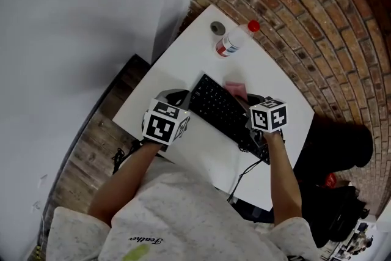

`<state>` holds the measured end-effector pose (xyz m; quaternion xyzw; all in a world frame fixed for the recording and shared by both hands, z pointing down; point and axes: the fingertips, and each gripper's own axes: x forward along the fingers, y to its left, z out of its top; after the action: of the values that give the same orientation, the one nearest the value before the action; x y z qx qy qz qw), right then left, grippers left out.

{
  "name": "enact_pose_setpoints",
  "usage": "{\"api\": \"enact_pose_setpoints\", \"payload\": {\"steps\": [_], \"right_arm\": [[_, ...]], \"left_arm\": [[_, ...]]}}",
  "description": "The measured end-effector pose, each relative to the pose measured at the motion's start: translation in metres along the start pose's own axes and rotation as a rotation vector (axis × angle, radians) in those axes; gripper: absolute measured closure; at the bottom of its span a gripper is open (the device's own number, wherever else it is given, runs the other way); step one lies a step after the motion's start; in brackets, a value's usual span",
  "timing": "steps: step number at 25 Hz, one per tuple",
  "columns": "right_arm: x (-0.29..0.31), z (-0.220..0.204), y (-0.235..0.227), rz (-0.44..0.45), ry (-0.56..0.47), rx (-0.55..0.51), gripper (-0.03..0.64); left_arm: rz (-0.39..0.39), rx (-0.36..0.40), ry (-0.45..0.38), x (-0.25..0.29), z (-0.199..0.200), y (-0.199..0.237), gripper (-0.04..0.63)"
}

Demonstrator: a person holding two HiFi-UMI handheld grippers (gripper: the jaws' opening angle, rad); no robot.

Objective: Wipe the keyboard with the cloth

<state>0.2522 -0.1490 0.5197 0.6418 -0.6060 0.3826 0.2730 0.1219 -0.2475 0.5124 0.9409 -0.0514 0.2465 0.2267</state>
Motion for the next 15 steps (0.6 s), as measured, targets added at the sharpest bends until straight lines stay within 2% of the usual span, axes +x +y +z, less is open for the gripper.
{"api": "enact_pose_setpoints", "payload": {"steps": [15], "right_arm": [[0.033, 0.044, 0.028, 0.051, 0.008, -0.085, 0.594]], "left_arm": [[0.025, -0.017, 0.000, -0.015, 0.000, 0.032, 0.598]]}}
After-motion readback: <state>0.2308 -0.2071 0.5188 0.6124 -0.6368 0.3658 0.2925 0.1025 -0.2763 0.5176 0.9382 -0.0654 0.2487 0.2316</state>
